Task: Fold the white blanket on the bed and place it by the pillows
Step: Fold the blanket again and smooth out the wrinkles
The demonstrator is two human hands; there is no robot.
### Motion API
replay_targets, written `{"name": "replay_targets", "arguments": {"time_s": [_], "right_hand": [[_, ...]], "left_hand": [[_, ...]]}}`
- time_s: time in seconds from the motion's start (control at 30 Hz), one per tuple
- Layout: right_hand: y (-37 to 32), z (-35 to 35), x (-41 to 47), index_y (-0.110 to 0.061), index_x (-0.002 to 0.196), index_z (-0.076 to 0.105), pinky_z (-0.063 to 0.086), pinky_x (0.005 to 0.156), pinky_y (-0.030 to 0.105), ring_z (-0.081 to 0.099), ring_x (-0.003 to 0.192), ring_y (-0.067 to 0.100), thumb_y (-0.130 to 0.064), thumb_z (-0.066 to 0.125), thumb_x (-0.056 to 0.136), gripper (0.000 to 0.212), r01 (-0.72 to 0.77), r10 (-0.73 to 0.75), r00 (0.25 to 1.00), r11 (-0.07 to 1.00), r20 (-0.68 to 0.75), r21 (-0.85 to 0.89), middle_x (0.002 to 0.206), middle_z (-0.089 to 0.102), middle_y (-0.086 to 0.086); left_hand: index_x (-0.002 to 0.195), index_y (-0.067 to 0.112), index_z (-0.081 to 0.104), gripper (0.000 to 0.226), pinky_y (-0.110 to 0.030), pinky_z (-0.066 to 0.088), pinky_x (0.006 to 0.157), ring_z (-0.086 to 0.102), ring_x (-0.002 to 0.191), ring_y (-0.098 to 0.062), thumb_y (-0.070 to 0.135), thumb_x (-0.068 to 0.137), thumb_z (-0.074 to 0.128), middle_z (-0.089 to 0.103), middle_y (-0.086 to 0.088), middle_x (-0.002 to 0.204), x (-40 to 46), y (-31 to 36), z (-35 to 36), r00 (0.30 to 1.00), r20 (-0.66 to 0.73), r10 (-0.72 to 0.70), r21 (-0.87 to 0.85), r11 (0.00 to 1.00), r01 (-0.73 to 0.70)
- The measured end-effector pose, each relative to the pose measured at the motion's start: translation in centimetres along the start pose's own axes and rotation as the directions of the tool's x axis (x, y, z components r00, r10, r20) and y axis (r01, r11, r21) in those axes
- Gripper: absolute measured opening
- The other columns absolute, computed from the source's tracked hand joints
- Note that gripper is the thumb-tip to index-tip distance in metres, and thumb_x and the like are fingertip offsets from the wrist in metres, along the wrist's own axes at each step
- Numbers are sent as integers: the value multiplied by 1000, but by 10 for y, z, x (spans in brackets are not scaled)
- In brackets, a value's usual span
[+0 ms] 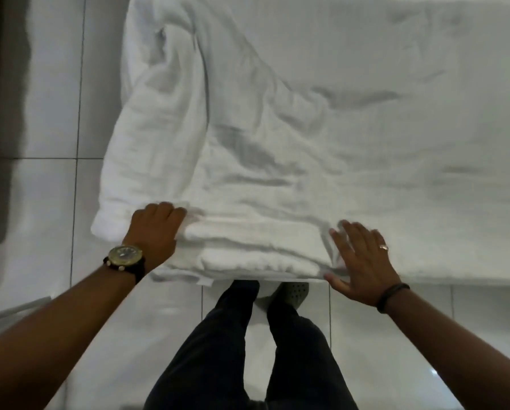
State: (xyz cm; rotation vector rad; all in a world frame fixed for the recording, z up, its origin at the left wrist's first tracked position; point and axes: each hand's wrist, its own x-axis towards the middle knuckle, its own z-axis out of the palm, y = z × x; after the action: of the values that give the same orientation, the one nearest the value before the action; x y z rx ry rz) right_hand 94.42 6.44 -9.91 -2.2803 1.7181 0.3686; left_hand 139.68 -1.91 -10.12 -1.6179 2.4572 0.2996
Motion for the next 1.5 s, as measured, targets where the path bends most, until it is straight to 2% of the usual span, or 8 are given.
{"name": "replay_targets", "arguments": {"time_s": [0.23, 0.5, 0.73, 0.87, 0.97, 1.03, 1.23, 1.5], "right_hand": [[13, -16, -11, -12, 108, 71, 54, 64, 40, 67, 86, 37, -19, 51, 70, 44, -184, 232, 957, 950, -176, 254, 100, 71, 13], [-5, 43, -53, -15, 131, 55, 31, 103, 54, 45, 129, 40, -21, 65, 69, 64, -137, 143, 986, 988, -84, 70, 138, 50, 19], [-3, -12, -14, -8, 87, 70, 46, 55, 34, 60, 65, 35, 10, 70, 55, 37, -152, 192, 943, 975, -273, 160, 76, 66, 12], [-21, 15, -51, -14, 99, 68, 45, 70, 40, 60, 82, 35, -3, 58, 61, 40, -144, 177, 967, 973, -181, 183, 95, 65, 10], [-38, 33, -66, -19, 119, 61, 48, 85, 46, 56, 104, 34, -25, 59, 67, 52, -193, 184, 981, 937, 58, 290, 114, 60, 7], [-50, 16, -52, -20, 121, 61, 47, 88, 43, 54, 108, 29, -35, 56, 71, 52, -185, 209, 978, 912, -26, 366, 115, 60, 4], [-103, -11, 61, -20, 138, 48, 28, 111, 53, 34, 141, 34, -34, 40, 93, 48, -67, 162, 966, 910, -202, 409, 148, 43, 13], [38, 67, -3, -25, 155, 14, 2, 117, 57, -1, 150, 24, -69, 19, 90, 79, -572, 585, 811, 795, -8, 204, 164, 1, 1]], "left_hand": [[79, 7, 67, 25, -37, 49, 49, 60, 54, -35, 2, 59, 54, 62, -14, 65, -6, 40, -3, 999, -46, -29, -100, 995, 24], [120, 2, 63, 58, -48, 40, 83, 57, 99, -42, 8, 63, 61, 60, -23, 117, -103, 70, 52, 977, -156, -146, 61, 986, 157], [91, 3, 65, 24, -38, 35, 48, 57, 63, -38, 1, 67, 63, 58, -20, 79, -31, 57, 3, 995, -59, -79, 63, 995, 83], [101, 9, 63, 34, -40, 33, 56, 53, 69, -35, 13, 74, 42, 54, -17, 85, -89, 64, 24, 994, -41, -105, 48, 993, 107], [108, 18, 51, 57, -43, 39, 62, 56, 76, -37, 31, 54, 66, 52, -12, 98, -99, 65, 42, 968, 216, -125, -27, 991, 134], [107, 25, 54, 71, -44, 45, 69, 58, 86, -35, 60, 47, 71, 54, -6, 105, -79, 71, 30, 952, 273, -137, -93, 981, 168], [135, 13, 56, 53, -53, 38, 106, 43, 137, -40, 36, 88, 51, 47, -17, 148, 44, 156, 7, 980, -179, 92, -225, 966, -131], [158, 24, 14, 97, -52, -4, 120, -3, 153, -28, 77, 80, 37, 1, -4, 166, 64, 112, 56, 1000, 5, 3, -85, 996, -2]]}}
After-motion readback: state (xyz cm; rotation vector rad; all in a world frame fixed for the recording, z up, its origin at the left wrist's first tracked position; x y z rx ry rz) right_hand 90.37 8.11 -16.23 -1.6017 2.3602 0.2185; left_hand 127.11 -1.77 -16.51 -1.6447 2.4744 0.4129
